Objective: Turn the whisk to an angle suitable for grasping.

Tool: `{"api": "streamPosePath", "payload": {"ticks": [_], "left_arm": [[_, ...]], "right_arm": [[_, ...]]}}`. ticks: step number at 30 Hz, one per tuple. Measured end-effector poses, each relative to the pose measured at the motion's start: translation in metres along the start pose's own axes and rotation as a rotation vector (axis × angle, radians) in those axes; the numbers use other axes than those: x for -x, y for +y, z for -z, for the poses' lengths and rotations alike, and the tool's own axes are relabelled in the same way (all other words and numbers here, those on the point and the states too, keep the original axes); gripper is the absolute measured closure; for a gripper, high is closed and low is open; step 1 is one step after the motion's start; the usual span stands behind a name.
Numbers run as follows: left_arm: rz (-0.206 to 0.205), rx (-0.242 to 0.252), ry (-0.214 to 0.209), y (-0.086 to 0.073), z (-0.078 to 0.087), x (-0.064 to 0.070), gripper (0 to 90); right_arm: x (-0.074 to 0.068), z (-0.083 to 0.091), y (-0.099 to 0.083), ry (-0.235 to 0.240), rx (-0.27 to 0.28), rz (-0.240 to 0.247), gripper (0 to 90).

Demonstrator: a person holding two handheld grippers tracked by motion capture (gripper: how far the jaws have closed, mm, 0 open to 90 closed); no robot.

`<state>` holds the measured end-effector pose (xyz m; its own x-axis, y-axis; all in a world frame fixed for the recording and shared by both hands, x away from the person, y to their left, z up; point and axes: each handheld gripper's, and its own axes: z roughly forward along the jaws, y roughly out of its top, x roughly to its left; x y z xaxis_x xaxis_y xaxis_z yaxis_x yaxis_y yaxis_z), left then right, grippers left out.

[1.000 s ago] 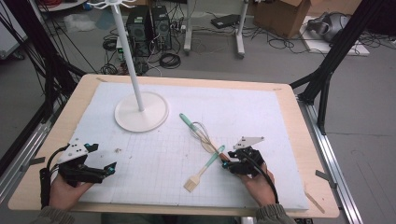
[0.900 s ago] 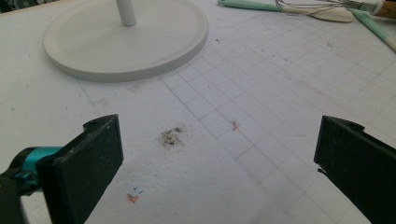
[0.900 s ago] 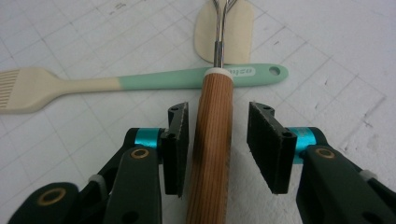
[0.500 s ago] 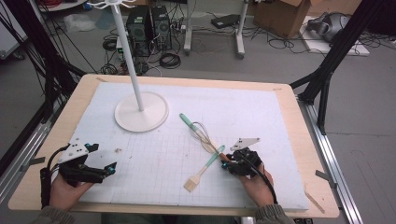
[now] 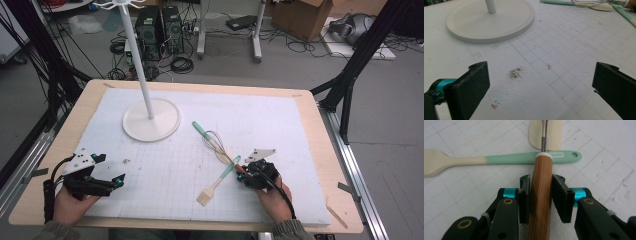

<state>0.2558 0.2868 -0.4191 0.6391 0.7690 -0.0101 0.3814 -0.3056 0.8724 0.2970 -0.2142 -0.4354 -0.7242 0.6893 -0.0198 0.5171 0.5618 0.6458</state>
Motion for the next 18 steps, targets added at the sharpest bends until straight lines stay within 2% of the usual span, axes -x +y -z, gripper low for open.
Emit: {"api": "streamPosePath", "payload": {"ticks": [9,18], "left_arm": [[0.0,-0.001,0.001,0.0,-0.0002,0.0002,1.7],[0.0,0.001,0.0,0.0001,-0.0003,0.0005,1.7]], "right_arm": [[-0.0016,-0.0002,-0.0002,-0.011,-0.003,-0.039,69.5],[-0.0033,0.0001,-0.0005,-0.018,-0.003,-0.047,71.2]]}}
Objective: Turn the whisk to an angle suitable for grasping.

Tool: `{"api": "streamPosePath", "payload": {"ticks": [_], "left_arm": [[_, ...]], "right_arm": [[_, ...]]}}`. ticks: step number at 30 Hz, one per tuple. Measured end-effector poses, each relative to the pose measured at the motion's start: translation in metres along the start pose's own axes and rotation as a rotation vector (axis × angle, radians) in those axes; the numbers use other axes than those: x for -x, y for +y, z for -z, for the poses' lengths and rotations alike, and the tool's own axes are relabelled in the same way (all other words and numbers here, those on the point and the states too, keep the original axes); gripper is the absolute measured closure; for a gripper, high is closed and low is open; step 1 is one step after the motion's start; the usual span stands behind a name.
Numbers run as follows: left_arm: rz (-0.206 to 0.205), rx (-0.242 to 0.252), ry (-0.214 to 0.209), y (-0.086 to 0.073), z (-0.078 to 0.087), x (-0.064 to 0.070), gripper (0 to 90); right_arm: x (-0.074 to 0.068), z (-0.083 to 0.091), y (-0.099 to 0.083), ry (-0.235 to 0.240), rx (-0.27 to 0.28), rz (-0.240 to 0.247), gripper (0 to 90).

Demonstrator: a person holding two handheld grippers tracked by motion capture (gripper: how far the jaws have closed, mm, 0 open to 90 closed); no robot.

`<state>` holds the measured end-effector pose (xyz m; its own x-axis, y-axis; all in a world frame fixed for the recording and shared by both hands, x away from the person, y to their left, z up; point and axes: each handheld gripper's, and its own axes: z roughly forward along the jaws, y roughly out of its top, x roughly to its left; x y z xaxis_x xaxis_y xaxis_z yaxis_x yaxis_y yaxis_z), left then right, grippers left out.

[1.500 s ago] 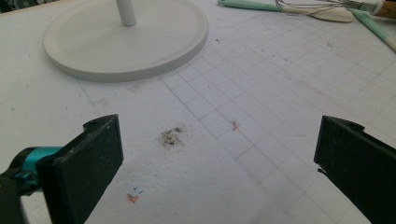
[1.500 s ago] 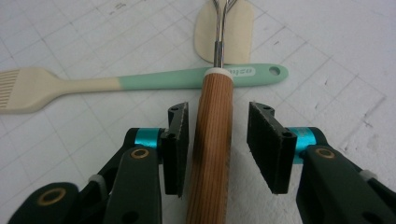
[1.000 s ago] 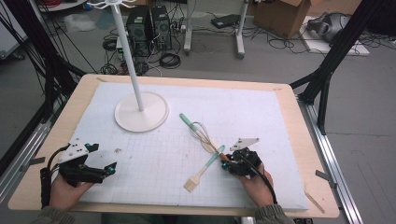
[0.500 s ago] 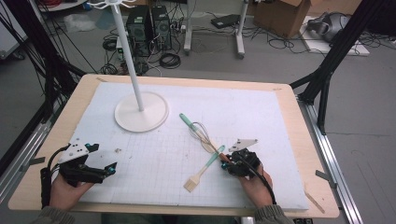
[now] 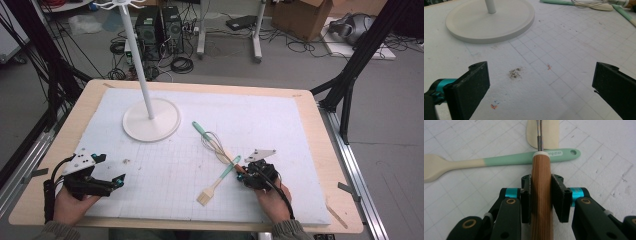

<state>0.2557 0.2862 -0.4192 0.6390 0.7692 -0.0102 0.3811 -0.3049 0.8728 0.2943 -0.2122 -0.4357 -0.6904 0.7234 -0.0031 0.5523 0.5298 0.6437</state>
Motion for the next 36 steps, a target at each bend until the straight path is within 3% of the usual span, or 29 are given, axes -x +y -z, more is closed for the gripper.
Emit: {"api": "streamPosePath", "payload": {"ticks": [36], "left_arm": [[0.007,0.003,-0.005,-0.002,0.0018,-0.0031,1.7]], "right_arm": [[0.0018,-0.0001,-0.0017,0.006,0.017,-0.014,72.3]]}}
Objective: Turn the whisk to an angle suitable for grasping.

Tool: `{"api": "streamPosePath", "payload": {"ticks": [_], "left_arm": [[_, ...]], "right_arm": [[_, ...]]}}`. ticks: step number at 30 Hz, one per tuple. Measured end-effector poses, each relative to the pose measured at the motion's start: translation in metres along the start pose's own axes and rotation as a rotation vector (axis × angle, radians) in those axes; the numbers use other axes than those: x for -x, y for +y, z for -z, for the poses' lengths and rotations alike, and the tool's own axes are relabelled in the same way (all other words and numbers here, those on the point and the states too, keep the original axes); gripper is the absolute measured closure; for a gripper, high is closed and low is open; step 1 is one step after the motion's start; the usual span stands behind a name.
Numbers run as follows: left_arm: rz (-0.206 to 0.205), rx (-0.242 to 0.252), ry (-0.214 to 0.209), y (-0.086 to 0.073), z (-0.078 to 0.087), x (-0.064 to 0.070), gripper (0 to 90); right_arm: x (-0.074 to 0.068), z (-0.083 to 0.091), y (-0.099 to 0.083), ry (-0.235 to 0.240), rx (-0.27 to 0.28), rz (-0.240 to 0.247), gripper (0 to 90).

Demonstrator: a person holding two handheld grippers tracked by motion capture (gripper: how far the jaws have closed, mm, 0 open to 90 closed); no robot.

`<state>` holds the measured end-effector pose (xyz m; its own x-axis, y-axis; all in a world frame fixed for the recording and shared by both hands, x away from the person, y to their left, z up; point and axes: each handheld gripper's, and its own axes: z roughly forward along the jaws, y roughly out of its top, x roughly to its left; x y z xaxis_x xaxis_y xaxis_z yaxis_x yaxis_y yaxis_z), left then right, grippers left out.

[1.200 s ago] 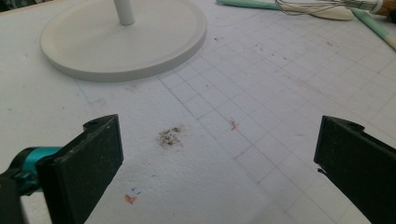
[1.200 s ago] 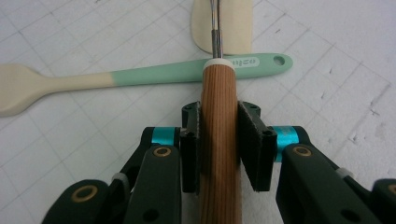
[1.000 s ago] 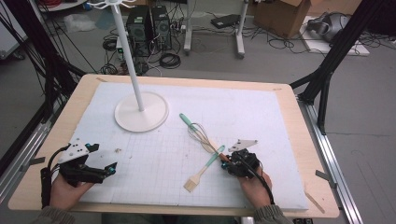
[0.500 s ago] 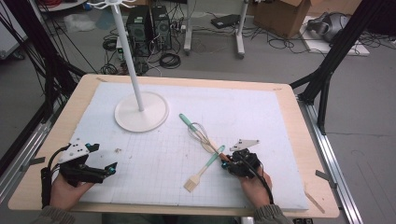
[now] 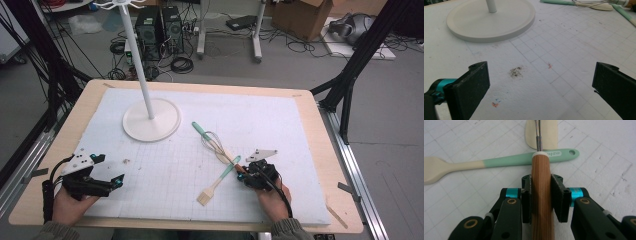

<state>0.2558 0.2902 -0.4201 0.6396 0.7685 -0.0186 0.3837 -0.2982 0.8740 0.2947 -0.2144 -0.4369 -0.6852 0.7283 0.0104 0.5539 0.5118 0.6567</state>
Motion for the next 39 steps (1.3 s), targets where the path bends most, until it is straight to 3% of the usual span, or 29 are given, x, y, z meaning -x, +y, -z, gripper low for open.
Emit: {"api": "streamPosePath", "payload": {"ticks": [39], "left_arm": [[-0.002,0.001,-0.01,0.0004,-0.0027,-0.0021,1.7]], "right_arm": [[0.0022,0.0,-0.0012,0.014,0.008,-0.01,72.3]]}}
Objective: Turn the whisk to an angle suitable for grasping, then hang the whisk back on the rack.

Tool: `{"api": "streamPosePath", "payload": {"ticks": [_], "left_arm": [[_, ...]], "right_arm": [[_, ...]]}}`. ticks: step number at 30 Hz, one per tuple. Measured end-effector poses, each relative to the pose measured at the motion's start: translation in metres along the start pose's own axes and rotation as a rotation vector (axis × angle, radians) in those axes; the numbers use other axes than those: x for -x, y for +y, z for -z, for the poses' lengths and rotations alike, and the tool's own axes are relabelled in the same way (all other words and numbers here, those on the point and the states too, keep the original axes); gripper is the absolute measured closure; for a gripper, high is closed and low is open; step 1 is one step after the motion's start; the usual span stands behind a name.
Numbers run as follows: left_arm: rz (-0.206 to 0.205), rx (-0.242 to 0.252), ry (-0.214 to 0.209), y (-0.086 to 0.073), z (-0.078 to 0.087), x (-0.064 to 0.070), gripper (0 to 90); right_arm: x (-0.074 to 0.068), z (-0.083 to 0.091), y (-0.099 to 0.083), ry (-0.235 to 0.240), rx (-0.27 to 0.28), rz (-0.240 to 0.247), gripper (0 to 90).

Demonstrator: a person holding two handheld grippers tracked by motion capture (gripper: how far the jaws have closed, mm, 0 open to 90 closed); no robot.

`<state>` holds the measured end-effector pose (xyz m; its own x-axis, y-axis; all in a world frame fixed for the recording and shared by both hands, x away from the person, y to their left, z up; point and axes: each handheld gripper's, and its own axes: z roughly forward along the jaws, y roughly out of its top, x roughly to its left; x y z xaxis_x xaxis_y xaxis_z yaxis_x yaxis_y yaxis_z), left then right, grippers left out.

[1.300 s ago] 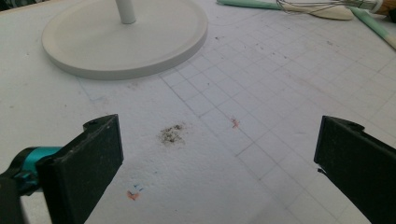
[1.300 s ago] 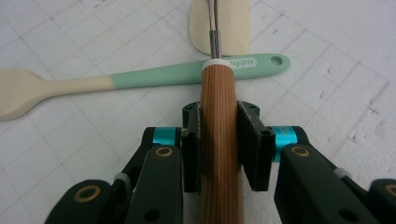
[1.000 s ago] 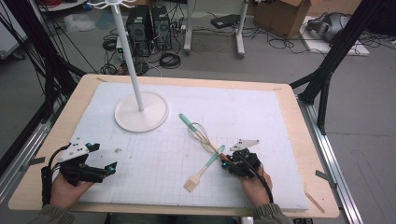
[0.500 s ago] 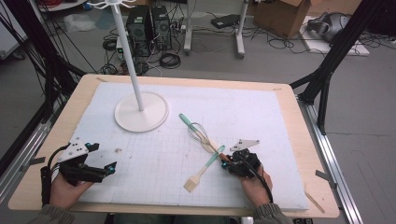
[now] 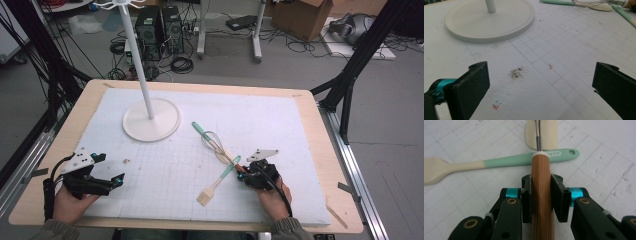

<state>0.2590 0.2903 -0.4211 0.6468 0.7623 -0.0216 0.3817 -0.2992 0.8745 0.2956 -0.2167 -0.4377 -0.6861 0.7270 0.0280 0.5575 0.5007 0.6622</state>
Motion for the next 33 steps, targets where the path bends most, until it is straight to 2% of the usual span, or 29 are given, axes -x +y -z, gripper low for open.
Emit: {"api": "streamPosePath", "payload": {"ticks": [21,33], "left_arm": [[0.0,0.001,-0.005,0.0,0.0,0.0,1.7],[-0.009,0.002,-0.01,0.002,0.001,0.004,1.7]], "right_arm": [[0.001,0.003,-0.001,0.015,0.01,0.003,72.5],[0.001,0.013,0.002,0.027,0.063,0.014,72.5]]}}
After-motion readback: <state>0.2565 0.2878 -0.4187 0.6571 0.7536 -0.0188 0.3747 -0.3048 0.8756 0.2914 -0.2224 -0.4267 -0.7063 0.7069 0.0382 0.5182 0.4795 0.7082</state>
